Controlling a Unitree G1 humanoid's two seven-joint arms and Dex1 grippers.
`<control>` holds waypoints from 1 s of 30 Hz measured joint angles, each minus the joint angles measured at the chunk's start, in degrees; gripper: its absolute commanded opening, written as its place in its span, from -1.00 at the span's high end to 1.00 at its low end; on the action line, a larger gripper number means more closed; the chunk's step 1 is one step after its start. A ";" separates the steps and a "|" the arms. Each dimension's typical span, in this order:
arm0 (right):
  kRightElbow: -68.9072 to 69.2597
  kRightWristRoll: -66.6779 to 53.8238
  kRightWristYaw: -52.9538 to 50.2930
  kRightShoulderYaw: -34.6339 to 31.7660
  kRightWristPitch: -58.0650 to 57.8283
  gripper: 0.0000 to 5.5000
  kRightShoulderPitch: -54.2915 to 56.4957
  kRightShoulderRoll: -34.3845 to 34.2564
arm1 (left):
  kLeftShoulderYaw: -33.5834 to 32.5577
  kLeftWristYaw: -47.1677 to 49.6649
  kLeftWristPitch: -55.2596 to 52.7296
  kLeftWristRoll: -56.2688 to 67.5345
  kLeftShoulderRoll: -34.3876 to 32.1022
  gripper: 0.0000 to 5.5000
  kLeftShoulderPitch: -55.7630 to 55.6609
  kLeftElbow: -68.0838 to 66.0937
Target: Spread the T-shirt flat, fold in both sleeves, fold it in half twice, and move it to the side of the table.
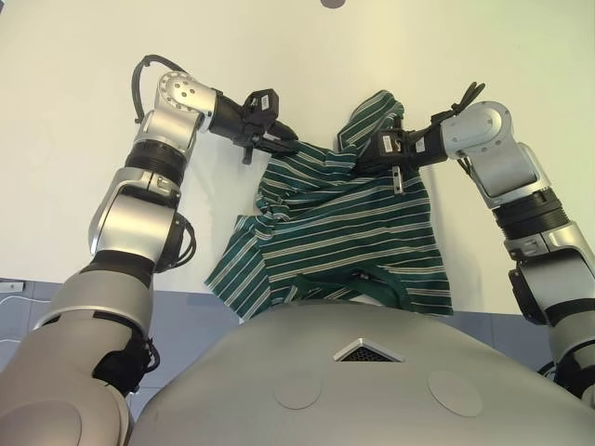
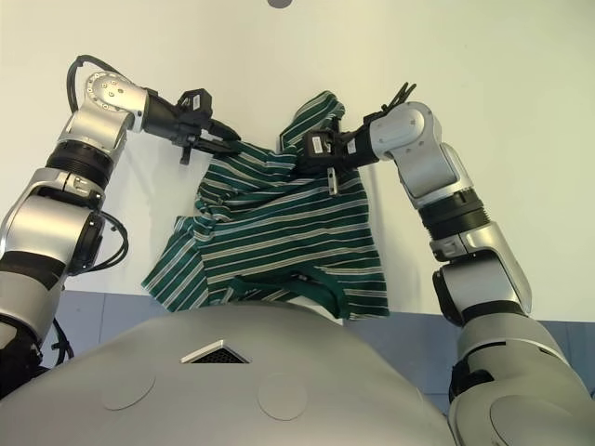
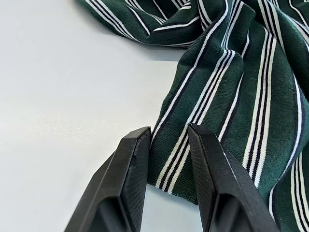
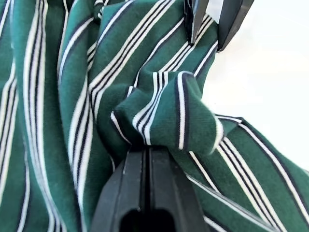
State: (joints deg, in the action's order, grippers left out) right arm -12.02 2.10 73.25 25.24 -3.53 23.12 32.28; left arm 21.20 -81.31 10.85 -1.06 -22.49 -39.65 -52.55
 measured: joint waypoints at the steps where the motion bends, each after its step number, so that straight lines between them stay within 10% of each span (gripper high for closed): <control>1: -0.01 0.02 -0.02 0.04 -0.01 1.00 0.01 -0.01 | 0.41 -0.37 0.86 -0.13 -0.55 0.70 0.59 1.12; 12: -0.50 -0.08 -3.31 -1.55 0.35 1.00 0.01 -1.43 | -2.03 -0.90 -1.93 3.22 -1.18 1.00 5.40 8.14; 20: -1.77 -6.95 -15.93 -17.02 0.23 1.00 5.91 -2.59 | -14.42 13.69 -0.21 8.25 -3.26 1.00 7.16 26.96; 25: 17.01 -9.28 -12.12 -13.54 -5.79 1.00 -12.07 2.35 | -1.94 16.08 13.62 -4.81 -8.87 1.00 31.60 51.78; 30: 16.14 -1.55 -15.43 -9.86 -6.15 1.00 -14.96 5.32 | 1.96 24.88 22.35 -14.64 -11.69 1.00 34.60 48.42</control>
State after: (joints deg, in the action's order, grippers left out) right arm 4.12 0.55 57.82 15.38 -9.68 8.16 37.60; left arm 23.16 -56.43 33.21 -15.71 -34.18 -5.06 -4.14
